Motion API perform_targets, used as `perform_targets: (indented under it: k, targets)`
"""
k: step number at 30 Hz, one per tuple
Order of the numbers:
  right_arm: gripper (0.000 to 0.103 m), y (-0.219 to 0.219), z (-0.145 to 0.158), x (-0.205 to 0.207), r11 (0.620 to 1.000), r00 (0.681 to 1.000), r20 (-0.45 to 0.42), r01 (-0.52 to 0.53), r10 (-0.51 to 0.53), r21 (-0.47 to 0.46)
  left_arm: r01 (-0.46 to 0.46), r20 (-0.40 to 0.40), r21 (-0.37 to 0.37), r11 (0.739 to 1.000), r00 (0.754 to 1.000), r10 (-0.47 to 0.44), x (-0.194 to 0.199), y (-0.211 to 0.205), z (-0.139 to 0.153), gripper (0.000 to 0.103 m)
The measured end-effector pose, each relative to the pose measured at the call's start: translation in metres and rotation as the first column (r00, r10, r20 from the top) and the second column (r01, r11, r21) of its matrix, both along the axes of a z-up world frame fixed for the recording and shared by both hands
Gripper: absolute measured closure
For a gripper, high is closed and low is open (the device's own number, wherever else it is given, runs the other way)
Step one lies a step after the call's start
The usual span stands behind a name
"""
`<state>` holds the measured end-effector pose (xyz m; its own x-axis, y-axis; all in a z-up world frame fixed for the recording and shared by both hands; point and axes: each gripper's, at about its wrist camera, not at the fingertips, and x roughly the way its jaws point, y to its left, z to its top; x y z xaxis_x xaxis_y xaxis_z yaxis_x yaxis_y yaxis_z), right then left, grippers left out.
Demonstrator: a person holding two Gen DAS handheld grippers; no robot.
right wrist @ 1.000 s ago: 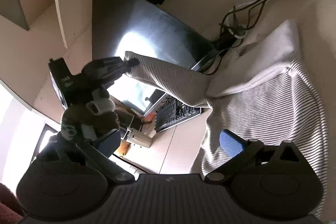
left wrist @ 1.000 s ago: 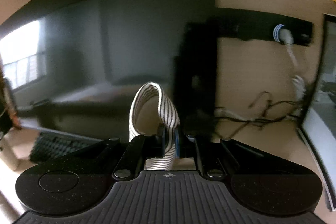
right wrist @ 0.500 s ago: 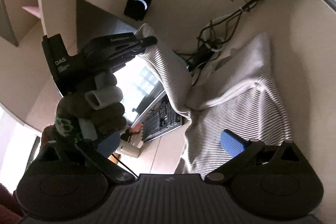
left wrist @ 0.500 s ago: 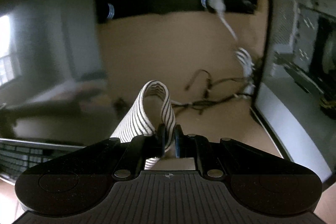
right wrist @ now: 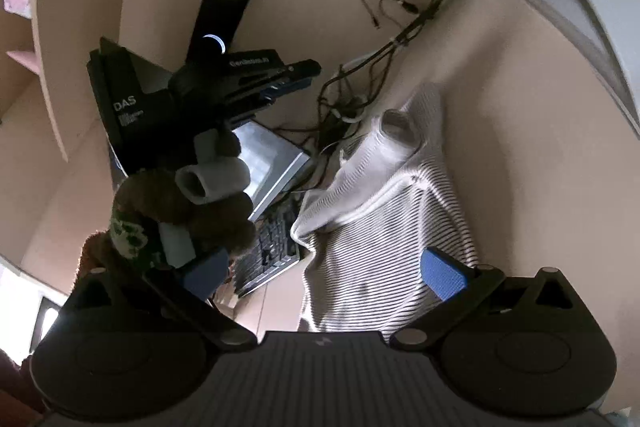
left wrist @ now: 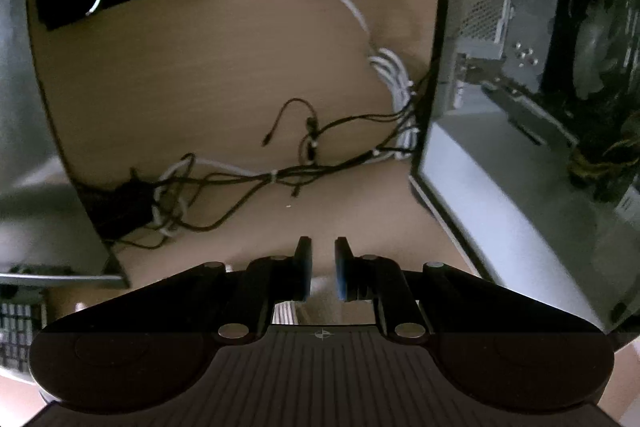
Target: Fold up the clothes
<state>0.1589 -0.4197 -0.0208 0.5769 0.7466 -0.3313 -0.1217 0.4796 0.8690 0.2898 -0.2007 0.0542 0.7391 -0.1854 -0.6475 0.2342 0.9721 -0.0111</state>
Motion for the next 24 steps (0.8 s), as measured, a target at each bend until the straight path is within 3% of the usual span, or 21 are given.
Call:
perform_targets:
  k: [5, 10, 17, 19, 20, 22, 24]
  targets:
    - [0.001, 0.009, -0.001, 0.003, 1.0, 1.0, 0.002, 0.011, -0.011, -0.008, -0.015, -0.002, -0.04, 0.999, 1.0, 0.014, -0.012, 0.023, 0.006, 0.076]
    - [0.001, 0.043, -0.001, 0.01, 0.998, 0.999, 0.003, -0.043, 0.044, -0.036, -0.107, -0.059, -0.042, 0.993, 0.993, 0.104, -0.043, 0.076, 0.0, 0.058]
    - [0.002, 0.079, 0.007, 0.024, 0.974, 0.998, 0.055, 0.02, -0.008, -0.224, -0.218, -0.225, -0.08, 0.973, 0.954, 0.196, -0.102, 0.141, -0.033, 0.029]
    - [0.029, 0.086, 0.012, 0.033, 0.938, 0.993, 0.111, 0.069, -0.032, -0.34, -0.234, -0.27, -0.106, 0.966, 0.942, 0.198, -0.116, 0.156, -0.044, 0.028]
    - [0.035, 0.089, 0.013, 0.041, 0.92, 0.992, 0.124, 0.083, -0.038, -0.384, -0.233, -0.288, -0.122, 0.965, 0.938, 0.191, -0.122, 0.161, -0.051, 0.027]
    - [0.059, 0.092, 0.014, 0.062, 0.894, 0.993, 0.114, 0.09, -0.044, -0.439, -0.245, -0.319, -0.139, 0.959, 0.928, 0.191, -0.132, 0.168, -0.062, 0.026]
    - [0.059, 0.096, 0.013, 0.086, 0.87, 0.995, 0.087, 0.084, -0.048, -0.485, -0.261, -0.347, -0.153, 0.953, 0.917, 0.195, -0.14, 0.174, -0.073, 0.023]
